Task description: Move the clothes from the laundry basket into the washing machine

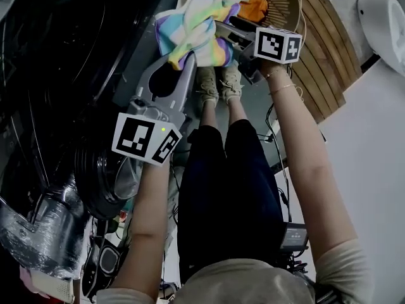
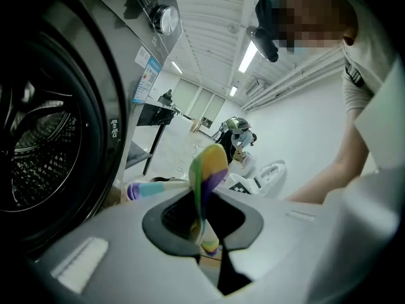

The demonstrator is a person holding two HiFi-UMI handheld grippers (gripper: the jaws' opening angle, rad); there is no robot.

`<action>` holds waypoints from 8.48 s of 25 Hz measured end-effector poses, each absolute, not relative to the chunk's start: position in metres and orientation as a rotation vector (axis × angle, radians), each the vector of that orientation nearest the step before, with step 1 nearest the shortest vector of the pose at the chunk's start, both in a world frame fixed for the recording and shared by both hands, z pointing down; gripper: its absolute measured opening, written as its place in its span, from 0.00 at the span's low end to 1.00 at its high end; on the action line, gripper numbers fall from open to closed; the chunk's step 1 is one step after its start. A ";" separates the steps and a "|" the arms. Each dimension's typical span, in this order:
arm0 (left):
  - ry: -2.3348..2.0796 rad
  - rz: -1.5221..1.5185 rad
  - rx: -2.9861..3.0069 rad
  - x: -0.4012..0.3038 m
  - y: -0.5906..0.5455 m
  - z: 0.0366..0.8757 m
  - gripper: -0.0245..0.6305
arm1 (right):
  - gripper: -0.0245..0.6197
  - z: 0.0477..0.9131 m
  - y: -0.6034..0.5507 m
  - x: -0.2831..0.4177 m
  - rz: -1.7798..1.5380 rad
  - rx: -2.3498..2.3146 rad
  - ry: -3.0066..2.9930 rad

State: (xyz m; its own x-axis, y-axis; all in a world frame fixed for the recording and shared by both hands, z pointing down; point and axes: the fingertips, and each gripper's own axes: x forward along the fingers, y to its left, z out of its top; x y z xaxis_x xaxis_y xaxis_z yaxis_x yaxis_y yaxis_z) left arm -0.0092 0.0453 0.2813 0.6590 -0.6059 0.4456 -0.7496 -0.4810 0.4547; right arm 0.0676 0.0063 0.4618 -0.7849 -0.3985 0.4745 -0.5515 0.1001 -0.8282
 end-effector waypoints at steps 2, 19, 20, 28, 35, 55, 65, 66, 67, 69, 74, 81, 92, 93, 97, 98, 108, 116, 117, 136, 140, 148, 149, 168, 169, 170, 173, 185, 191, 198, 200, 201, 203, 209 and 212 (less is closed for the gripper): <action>-1.050 0.295 2.239 -0.010 0.046 0.283 0.10 | 0.48 0.462 0.007 0.052 1.901 0.906 -2.235; -1.088 0.309 2.183 -0.012 0.040 0.295 0.10 | 0.06 0.376 0.002 0.057 1.809 0.838 -2.543; -1.088 0.312 2.183 -0.012 0.040 0.295 0.10 | 0.06 0.375 0.000 0.061 1.819 0.848 -2.547; -1.001 0.399 2.263 0.005 0.043 0.310 0.11 | 0.05 0.282 0.003 0.048 1.855 0.589 -2.818; -0.782 0.305 2.346 0.035 0.034 0.311 0.19 | 0.05 0.264 0.015 0.030 1.844 0.378 -2.796; -0.931 0.355 2.353 -0.008 0.044 0.343 0.09 | 0.06 0.304 0.039 -0.009 1.479 0.322 -2.617; -1.489 0.147 1.965 -0.128 0.033 0.364 0.09 | 0.06 0.345 0.032 -0.021 1.507 0.608 -2.560; -1.540 0.139 1.920 -0.142 0.031 0.371 0.09 | 0.06 0.347 0.029 -0.022 1.480 0.658 -2.565; -1.586 0.136 1.884 -0.156 0.028 0.378 0.09 | 0.06 0.350 0.028 -0.023 1.446 0.705 -2.569; -1.667 0.135 1.836 -0.178 0.018 0.391 0.09 | 0.06 0.356 0.026 -0.025 1.397 0.766 -2.573; -1.962 0.151 1.655 -0.227 -0.011 0.427 0.09 | 0.06 0.372 0.026 -0.037 1.430 0.729 -2.588; -2.209 0.184 1.547 -0.287 -0.050 0.423 0.09 | 0.06 0.390 0.031 -0.036 1.464 0.734 -2.581; -2.225 0.045 1.445 -0.320 -0.093 0.432 0.37 | 0.06 0.398 0.053 -0.030 1.624 0.675 -2.556; -2.191 0.027 1.415 -0.320 -0.091 0.437 0.44 | 0.06 0.397 0.056 -0.030 1.628 0.661 -2.556; -2.184 -0.011 1.335 -0.323 -0.066 0.428 0.52 | 0.06 0.393 0.065 -0.027 1.635 0.656 -2.549; -2.190 -0.009 1.334 -0.322 -0.058 0.422 0.52 | 0.06 0.391 0.066 -0.026 1.641 0.664 -2.545; -1.798 0.095 1.404 -0.203 -0.008 0.483 0.69 | 0.06 0.391 0.066 -0.023 1.649 0.619 -2.510; -1.866 0.277 1.274 -0.215 -0.031 0.524 0.69 | 0.06 0.392 0.052 -0.023 1.660 0.624 -2.551; -1.886 0.306 1.256 -0.216 -0.029 0.525 0.68 | 0.06 0.393 0.051 -0.023 1.665 0.628 -2.551; -2.182 0.362 1.474 -0.294 -0.078 0.433 0.11 | 0.06 0.396 0.054 -0.024 1.638 0.657 -2.527; -2.208 0.290 1.408 -0.304 -0.081 0.437 0.12 | 0.06 0.399 0.053 -0.025 1.643 0.657 -2.527; -2.176 0.120 1.316 -0.289 -0.054 0.433 0.41 | 0.06 0.393 0.052 -0.027 1.650 0.660 -2.535; -2.164 0.114 1.320 -0.282 -0.049 0.432 0.42 | 0.06 0.393 0.051 -0.027 1.650 0.662 -2.537; -1.818 0.357 1.367 -0.201 -0.042 0.528 0.29 | 0.06 0.409 0.053 -0.020 1.650 0.694 -2.512; -1.821 0.372 1.370 -0.203 -0.045 0.524 0.15 | 0.06 0.409 0.052 -0.021 1.649 0.696 -2.515; -1.824 0.378 1.369 -0.205 -0.046 0.520 0.13 | 0.06 0.409 0.052 -0.022 1.650 0.696 -2.516; -1.847 0.366 1.382 -0.212 -0.042 0.507 0.12 | 0.06 0.407 0.051 -0.025 1.654 0.697 -2.520; -2.175 0.273 1.557 -0.294 -0.084 0.409 0.11 | 0.06 0.398 0.045 -0.029 1.642 0.685 -2.553; -2.107 0.308 1.458 -0.295 -0.082 0.446 0.18 | 0.06 0.402 0.049 -0.037 1.651 0.667 -2.540; -2.071 0.226 1.380 -0.269 -0.037 0.449 0.47 | 0.06 0.401 0.053 -0.038 1.655 0.660 -2.535; -2.005 0.228 1.379 -0.247 -0.019 0.462 0.51 | 0.06 0.402 0.054 -0.037 1.666 0.670 -2.530; -1.962 0.246 1.390 -0.235 -0.014 0.474 0.53 | 0.06 0.402 0.055 -0.037 1.671 0.670 -2.528; -1.888 0.299 1.398 -0.216 -0.006 0.502 0.58 | 0.06 0.403 0.056 -0.039 1.685 0.662 -2.529; -1.868 0.271 1.257 -0.224 -0.008 0.552 0.58 | 0.06 0.411 0.058 -0.036 1.671 0.681 -2.529; -1.917 0.324 1.243 -0.232 -0.010 0.553 0.46 | 0.06 0.414 0.062 -0.033 1.672 0.677 -2.519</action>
